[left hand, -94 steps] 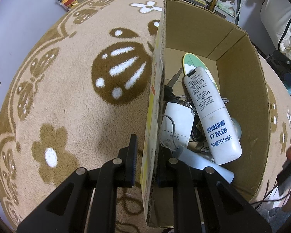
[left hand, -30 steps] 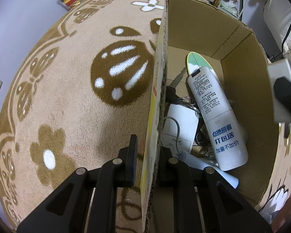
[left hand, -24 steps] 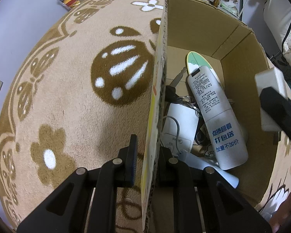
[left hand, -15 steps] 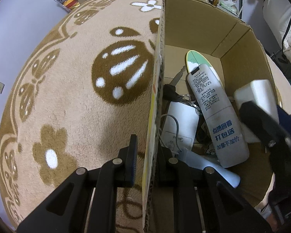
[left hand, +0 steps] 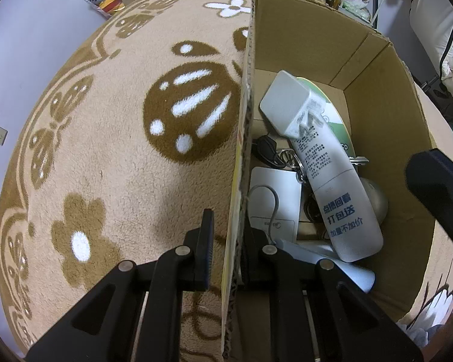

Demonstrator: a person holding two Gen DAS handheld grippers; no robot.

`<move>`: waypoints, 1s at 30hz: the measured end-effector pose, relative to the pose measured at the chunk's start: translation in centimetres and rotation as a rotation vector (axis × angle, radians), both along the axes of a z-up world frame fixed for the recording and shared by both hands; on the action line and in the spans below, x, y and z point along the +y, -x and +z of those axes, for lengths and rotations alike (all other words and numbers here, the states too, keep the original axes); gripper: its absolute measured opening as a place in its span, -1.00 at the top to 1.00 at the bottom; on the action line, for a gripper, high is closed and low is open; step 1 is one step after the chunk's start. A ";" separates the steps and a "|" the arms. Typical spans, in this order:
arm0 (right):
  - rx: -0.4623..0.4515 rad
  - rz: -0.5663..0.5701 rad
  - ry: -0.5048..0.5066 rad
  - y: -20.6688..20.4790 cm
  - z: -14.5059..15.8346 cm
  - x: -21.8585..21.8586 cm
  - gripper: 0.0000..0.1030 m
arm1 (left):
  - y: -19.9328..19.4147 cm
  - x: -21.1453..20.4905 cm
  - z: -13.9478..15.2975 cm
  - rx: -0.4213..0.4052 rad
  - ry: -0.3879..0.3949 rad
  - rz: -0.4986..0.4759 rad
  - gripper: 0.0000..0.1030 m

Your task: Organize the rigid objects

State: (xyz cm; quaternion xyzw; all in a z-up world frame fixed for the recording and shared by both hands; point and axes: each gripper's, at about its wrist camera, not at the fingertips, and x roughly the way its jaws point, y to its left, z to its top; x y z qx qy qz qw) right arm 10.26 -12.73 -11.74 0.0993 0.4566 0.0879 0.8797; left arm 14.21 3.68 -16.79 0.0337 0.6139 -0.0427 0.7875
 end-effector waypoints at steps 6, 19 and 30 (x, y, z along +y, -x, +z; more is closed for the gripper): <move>-0.025 -0.007 0.013 0.5 0.8 -0.6 -0.35 | 0.2 -0.1 0.1 -0.005 -0.006 -0.004 0.71; -0.049 -0.024 0.008 1.9 2.2 -2.1 -0.83 | 1.9 -1.3 4.2 -0.145 -0.049 -0.062 0.46; -0.102 -0.096 0.029 4.8 4.0 -4.3 -1.00 | 4.8 -2.1 8.9 -0.335 -0.068 -0.099 -0.45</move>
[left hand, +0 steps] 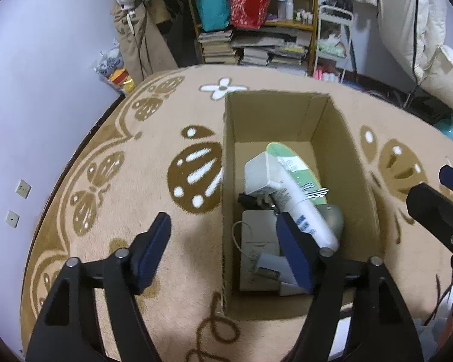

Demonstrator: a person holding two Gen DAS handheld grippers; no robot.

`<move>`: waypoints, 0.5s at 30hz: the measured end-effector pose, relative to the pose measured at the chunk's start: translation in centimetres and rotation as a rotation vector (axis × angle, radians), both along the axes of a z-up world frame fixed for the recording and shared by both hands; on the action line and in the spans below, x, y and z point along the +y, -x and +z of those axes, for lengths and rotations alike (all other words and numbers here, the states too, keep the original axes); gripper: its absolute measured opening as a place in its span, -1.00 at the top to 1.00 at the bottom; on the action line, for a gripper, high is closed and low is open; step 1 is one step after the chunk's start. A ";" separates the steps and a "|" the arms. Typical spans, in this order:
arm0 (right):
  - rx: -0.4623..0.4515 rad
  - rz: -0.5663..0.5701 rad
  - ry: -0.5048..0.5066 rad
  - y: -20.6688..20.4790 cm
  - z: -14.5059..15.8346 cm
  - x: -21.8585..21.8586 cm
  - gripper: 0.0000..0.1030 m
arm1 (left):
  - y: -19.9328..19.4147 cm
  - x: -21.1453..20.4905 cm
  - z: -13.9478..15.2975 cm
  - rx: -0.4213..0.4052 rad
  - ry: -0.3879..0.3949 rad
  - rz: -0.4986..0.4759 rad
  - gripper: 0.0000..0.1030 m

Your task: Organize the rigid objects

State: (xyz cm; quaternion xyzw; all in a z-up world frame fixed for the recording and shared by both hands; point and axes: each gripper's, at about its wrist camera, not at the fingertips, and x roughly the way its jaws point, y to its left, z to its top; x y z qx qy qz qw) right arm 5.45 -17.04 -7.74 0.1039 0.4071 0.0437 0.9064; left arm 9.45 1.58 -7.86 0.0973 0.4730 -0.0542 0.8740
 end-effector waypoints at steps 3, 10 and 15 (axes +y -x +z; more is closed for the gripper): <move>-0.035 -0.006 0.045 1.5 0.8 -0.5 -1.00 | 1.1 -0.4 1.1 -0.023 -0.004 -0.012 -0.47; -0.101 -0.014 0.078 4.3 2.5 -1.7 -1.00 | 5.7 -1.8 5.0 -0.219 -0.023 -0.032 -0.92; -0.198 -0.050 0.075 7.0 3.8 -2.2 -1.00 | 8.1 -2.0 6.3 -0.288 -0.013 -0.048 -0.93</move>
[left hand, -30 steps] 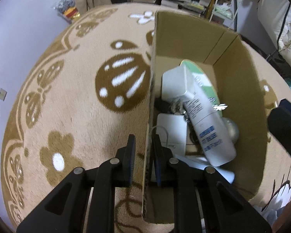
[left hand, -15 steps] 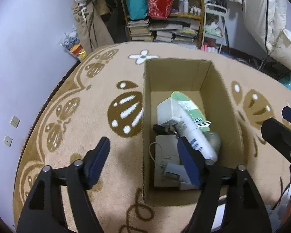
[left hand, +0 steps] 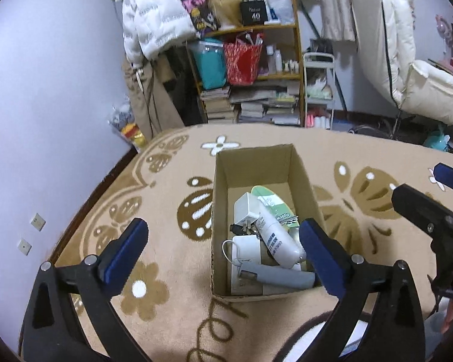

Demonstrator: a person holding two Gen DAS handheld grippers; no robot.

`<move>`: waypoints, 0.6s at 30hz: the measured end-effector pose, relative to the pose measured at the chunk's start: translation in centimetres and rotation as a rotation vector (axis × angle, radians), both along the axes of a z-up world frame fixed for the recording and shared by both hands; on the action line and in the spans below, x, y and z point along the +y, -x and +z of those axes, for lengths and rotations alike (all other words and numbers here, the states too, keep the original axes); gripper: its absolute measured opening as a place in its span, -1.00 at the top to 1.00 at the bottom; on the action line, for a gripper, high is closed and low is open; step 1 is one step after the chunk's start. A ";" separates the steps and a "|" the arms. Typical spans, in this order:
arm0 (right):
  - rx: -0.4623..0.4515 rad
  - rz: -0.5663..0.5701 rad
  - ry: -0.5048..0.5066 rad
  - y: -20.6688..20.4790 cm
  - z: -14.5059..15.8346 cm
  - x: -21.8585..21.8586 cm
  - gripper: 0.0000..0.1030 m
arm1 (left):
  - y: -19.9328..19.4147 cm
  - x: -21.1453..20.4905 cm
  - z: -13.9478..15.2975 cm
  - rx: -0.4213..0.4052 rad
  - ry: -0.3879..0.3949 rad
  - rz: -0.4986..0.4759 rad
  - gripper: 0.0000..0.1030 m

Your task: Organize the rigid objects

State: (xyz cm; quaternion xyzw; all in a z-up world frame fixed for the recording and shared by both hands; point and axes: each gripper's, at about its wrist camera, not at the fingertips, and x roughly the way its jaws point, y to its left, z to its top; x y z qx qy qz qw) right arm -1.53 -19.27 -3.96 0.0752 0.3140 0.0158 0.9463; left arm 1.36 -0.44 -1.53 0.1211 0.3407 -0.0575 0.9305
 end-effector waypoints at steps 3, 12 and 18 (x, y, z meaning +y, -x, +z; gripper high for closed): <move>-0.034 0.001 -0.012 1.3 0.3 -0.3 -1.00 | 1.3 0.3 0.8 -0.031 0.025 0.006 -0.95; -0.115 -0.040 -0.035 4.6 1.5 -1.3 -1.00 | 4.3 1.7 2.9 -0.106 0.086 0.024 -0.99; -0.163 -0.062 -0.043 6.0 2.3 -1.8 -1.00 | 5.3 2.3 3.0 -0.131 0.102 0.008 -0.99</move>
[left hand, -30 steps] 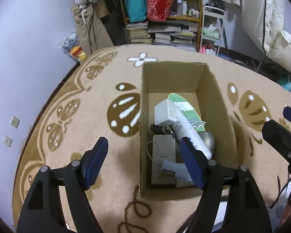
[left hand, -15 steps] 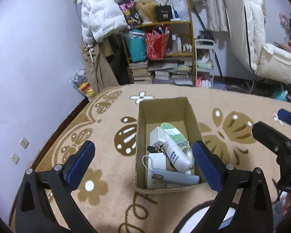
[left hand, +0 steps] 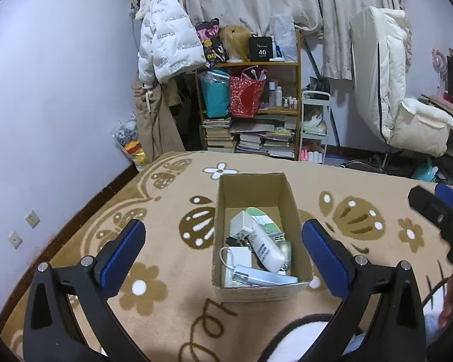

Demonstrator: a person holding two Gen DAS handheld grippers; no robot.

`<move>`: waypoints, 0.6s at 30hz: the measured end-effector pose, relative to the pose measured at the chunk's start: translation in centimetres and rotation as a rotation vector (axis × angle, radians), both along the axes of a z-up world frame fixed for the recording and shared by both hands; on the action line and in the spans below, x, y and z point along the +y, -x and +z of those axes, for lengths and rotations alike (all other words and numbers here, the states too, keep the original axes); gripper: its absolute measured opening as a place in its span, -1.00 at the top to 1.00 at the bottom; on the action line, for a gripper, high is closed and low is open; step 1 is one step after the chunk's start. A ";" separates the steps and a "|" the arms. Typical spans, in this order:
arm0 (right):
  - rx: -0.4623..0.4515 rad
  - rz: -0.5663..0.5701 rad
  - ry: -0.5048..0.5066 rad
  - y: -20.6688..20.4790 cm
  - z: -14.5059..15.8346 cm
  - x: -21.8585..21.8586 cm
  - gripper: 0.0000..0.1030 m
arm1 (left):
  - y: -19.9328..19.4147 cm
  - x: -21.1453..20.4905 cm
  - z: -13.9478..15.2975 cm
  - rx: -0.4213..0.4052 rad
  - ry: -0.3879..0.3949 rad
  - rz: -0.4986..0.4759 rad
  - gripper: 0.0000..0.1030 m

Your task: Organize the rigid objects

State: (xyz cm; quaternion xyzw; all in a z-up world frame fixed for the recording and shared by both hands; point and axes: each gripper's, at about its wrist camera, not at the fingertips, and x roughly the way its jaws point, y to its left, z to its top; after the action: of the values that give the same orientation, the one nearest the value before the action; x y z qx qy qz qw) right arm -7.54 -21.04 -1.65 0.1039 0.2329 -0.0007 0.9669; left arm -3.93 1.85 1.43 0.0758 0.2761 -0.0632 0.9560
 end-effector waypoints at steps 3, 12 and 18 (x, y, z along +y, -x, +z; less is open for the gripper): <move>-0.003 0.005 0.019 0.0 0.0 0.3 -1.00 | 0.0 -0.1 -0.4 0.007 -0.011 0.001 -0.99; 0.033 0.010 -0.003 -0.6 -1.5 0.0 -1.00 | -0.9 0.3 -1.1 0.026 0.002 0.042 -0.99; 0.057 0.010 -0.016 -1.1 -2.2 0.0 -1.00 | -1.8 0.6 -1.7 0.057 0.005 0.060 -0.99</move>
State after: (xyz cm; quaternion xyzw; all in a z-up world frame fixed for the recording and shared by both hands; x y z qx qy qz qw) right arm -6.42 -21.08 -3.83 0.1106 0.2609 0.0031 0.9590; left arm -2.12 2.48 -0.28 0.0630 0.3054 -0.0372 0.9494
